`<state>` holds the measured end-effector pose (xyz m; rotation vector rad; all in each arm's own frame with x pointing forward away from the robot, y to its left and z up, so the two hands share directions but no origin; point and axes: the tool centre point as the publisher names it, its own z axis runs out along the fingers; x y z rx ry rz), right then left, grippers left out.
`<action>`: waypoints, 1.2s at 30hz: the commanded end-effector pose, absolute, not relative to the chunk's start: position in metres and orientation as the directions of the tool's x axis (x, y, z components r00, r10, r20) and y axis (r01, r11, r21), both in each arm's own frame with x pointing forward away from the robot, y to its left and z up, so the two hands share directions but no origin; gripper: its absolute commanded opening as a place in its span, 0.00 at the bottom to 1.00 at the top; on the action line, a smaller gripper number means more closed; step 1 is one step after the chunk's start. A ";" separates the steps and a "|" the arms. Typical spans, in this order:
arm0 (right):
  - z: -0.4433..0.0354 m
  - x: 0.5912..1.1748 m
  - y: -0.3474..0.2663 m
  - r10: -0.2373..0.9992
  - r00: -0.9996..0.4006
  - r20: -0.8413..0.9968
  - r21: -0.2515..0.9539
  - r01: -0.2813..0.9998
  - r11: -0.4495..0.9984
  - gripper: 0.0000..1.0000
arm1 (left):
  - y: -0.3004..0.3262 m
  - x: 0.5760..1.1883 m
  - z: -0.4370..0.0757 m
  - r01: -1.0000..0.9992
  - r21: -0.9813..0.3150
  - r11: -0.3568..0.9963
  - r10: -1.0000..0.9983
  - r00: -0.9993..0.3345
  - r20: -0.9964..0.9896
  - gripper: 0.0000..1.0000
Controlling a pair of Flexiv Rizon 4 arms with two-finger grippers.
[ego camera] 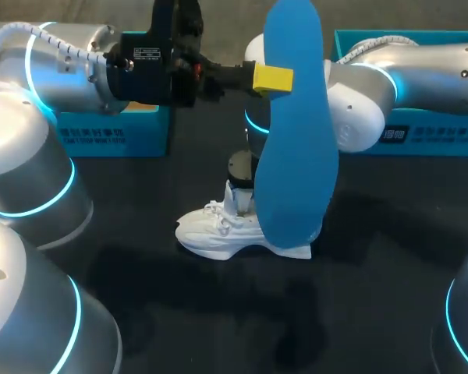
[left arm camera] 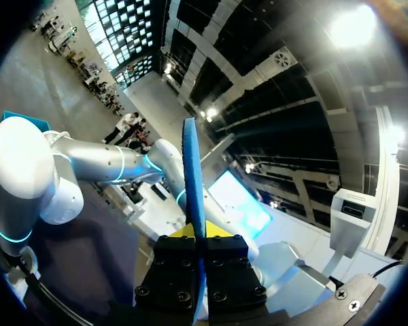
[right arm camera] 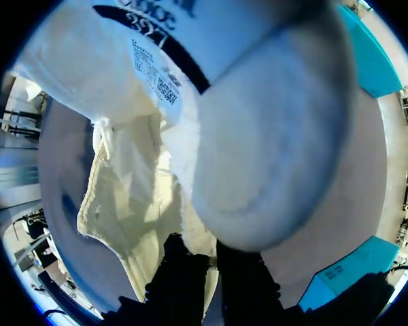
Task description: Take the shoe out of the shoebox, open the shoe tongue, remove and reinsert the insole, then place the shoe into the shoebox
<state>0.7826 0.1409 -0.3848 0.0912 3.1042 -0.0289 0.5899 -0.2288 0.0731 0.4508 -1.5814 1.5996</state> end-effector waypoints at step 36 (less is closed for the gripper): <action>-0.320 0.723 0.184 0.895 -0.261 0.361 0.100 0.965 0.241 0.00 | -0.230 0.590 0.073 -0.748 -0.652 0.128 0.297 -0.598 0.744 0.00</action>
